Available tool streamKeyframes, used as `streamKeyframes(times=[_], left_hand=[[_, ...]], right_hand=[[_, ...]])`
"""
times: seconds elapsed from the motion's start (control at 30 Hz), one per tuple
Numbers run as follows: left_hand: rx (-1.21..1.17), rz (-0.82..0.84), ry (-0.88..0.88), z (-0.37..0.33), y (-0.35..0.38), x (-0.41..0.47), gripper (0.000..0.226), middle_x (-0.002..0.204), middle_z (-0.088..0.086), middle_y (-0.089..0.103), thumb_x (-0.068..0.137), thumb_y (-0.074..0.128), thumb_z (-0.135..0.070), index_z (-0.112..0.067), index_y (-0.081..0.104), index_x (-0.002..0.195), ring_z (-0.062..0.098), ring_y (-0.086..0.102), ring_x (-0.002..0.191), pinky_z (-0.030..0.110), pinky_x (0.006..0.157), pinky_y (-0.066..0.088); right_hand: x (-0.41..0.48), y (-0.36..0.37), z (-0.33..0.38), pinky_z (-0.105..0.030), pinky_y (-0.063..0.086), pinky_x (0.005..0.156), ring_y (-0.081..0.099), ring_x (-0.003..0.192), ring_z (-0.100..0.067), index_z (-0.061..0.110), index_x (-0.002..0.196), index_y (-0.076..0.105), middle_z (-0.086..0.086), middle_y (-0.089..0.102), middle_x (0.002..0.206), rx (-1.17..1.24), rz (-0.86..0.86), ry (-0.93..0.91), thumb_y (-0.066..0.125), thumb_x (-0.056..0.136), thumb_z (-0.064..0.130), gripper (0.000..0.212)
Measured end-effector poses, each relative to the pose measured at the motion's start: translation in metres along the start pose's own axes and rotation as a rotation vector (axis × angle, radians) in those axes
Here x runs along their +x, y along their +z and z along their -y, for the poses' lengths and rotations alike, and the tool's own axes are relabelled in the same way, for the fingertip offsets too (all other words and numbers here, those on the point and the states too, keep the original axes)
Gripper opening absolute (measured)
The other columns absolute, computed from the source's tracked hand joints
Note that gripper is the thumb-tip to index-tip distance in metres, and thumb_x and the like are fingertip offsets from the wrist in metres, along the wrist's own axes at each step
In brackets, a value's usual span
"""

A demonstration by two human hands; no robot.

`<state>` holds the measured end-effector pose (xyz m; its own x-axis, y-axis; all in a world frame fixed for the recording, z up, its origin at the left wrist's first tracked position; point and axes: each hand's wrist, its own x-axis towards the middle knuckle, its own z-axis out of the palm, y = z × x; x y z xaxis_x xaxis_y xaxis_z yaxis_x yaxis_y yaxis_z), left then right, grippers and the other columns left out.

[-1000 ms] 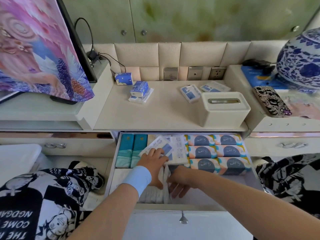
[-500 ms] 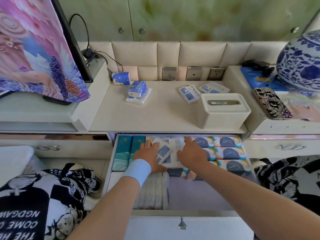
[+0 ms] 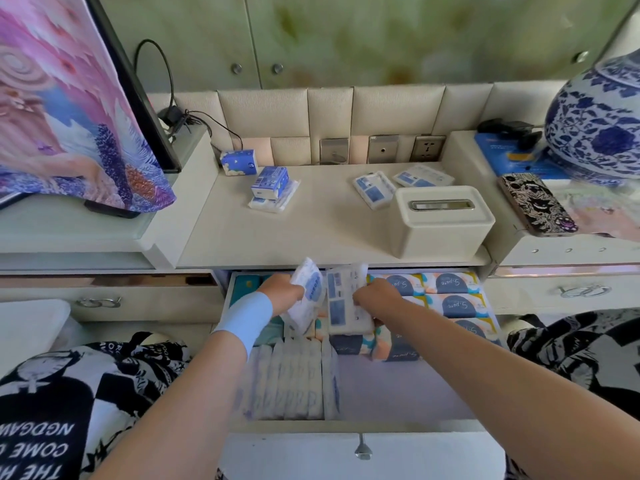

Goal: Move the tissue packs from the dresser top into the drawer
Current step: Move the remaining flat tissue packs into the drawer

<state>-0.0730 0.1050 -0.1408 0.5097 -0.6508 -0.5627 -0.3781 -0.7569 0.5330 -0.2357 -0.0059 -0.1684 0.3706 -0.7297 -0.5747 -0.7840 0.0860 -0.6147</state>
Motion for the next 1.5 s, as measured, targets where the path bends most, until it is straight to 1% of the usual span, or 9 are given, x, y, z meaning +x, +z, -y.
streamKeyframes(times=[0.1, 0.27, 0.43, 0.6, 0.77, 0.87, 1.1, 1.3, 1.5], left_hand=[[-0.127, 0.050, 0.038, 0.005, 0.006, -0.001, 0.047, 0.113, 0.011, 0.060, 0.086, 0.059, -0.010, -0.017, 0.049, 0.132, 0.029, 0.061, 0.098, 0.036, 0.081, 0.052], [-0.064, 0.135, 0.089, -0.003, 0.017, -0.014, 0.109, 0.147, 0.014, 0.038, 0.084, 0.067, -0.008, -0.047, -0.008, 0.151, 0.028, 0.062, 0.104, 0.039, 0.073, 0.057], [-0.053, 0.026, 0.184, -0.018, 0.036, -0.026, 0.047, 0.107, -0.004, 0.053, 0.088, 0.063, -0.018, -0.030, 0.046, 0.130, 0.019, 0.056, 0.085, 0.028, 0.063, 0.049], [0.104, -0.082, 0.203, -0.034, 0.044, -0.032, 0.021, 0.091, -0.003, 0.060, 0.081, 0.068, -0.036, -0.022, 0.053, 0.088, 0.016, 0.056, 0.075, 0.030, 0.069, 0.049], [-0.093, 0.147, 0.182, -0.040, 0.054, -0.042, 0.057, 0.091, -0.001, 0.055, 0.080, 0.067, -0.013, -0.034, 0.033, 0.121, 0.023, 0.060, 0.077, 0.042, 0.070, 0.062], [0.060, 0.268, 0.173, -0.033, 0.071, -0.046, 0.073, 0.121, 0.002, 0.054, 0.083, 0.058, -0.010, -0.053, 0.029, 0.135, 0.031, 0.062, 0.097, 0.044, 0.067, 0.062], [0.373, 0.054, 0.227, -0.025, 0.069, -0.040, 0.031, 0.114, 0.000, 0.057, 0.084, 0.062, -0.027, -0.025, 0.054, 0.115, 0.021, 0.057, 0.096, 0.029, 0.077, 0.047], [0.624, 0.158, 0.199, -0.016, 0.077, -0.040, 0.033, 0.108, 0.006, 0.063, 0.083, 0.067, -0.038, -0.015, 0.059, 0.106, 0.026, 0.062, 0.097, 0.032, 0.077, 0.049], [0.591, 0.218, 0.227, -0.012, 0.077, -0.040, 0.074, 0.107, 0.005, 0.053, 0.087, 0.063, -0.014, -0.032, 0.019, 0.144, 0.027, 0.056, 0.084, 0.034, 0.064, 0.049]], right_hand=[[-0.007, -0.013, 0.000, -0.045, 0.057, 0.090, 0.064, 0.104, -0.032, 0.004, 0.110, 0.057, -0.019, 0.064, 0.114, -0.056, 0.020, -0.005, 0.050, 0.093, 0.015, 0.022], [-0.024, -0.039, -0.007, -0.042, 0.061, 0.079, 0.068, 0.088, -0.025, 0.013, 0.102, 0.063, -0.009, 0.069, 0.098, -0.135, -0.003, -0.036, 0.055, 0.080, 0.023, 0.026], [-0.041, -0.064, -0.011, -0.031, 0.055, 0.076, 0.067, 0.092, -0.024, 0.009, 0.109, 0.064, -0.010, 0.069, 0.102, -0.314, -0.016, -0.064, 0.051, 0.084, 0.021, 0.030], [-0.059, -0.080, -0.021, -0.030, 0.057, 0.069, 0.067, 0.089, -0.024, 0.007, 0.110, 0.059, -0.011, 0.068, 0.105, -0.470, 0.013, -0.016, 0.053, 0.087, 0.023, 0.029], [-0.067, -0.082, -0.029, -0.046, 0.061, 0.076, 0.072, 0.085, -0.033, 0.009, 0.120, 0.053, -0.015, 0.070, 0.102, -0.552, 0.172, 0.126, 0.057, 0.083, 0.026, 0.041], [-0.067, -0.079, -0.030, -0.047, 0.061, 0.076, 0.072, 0.083, -0.033, 0.009, 0.117, 0.052, -0.014, 0.069, 0.100, -0.503, 0.177, 0.147, 0.059, 0.084, 0.028, 0.039], [-0.055, -0.078, -0.022, -0.033, 0.053, 0.066, 0.063, 0.083, -0.025, 0.005, 0.112, 0.059, -0.011, 0.065, 0.102, -0.474, -0.155, -0.172, 0.054, 0.091, 0.032, 0.035], [-0.036, -0.060, -0.031, -0.035, 0.056, 0.055, 0.067, 0.069, -0.031, 0.004, 0.110, 0.062, -0.021, 0.071, 0.099, -0.123, 0.129, -0.070, 0.047, 0.096, 0.043, 0.044], [-0.032, -0.058, -0.022, -0.038, 0.061, 0.064, 0.073, 0.077, -0.027, 0.010, 0.115, 0.065, -0.004, 0.069, 0.108, 0.240, 0.274, -0.096, 0.044, 0.098, 0.003, 0.028]])
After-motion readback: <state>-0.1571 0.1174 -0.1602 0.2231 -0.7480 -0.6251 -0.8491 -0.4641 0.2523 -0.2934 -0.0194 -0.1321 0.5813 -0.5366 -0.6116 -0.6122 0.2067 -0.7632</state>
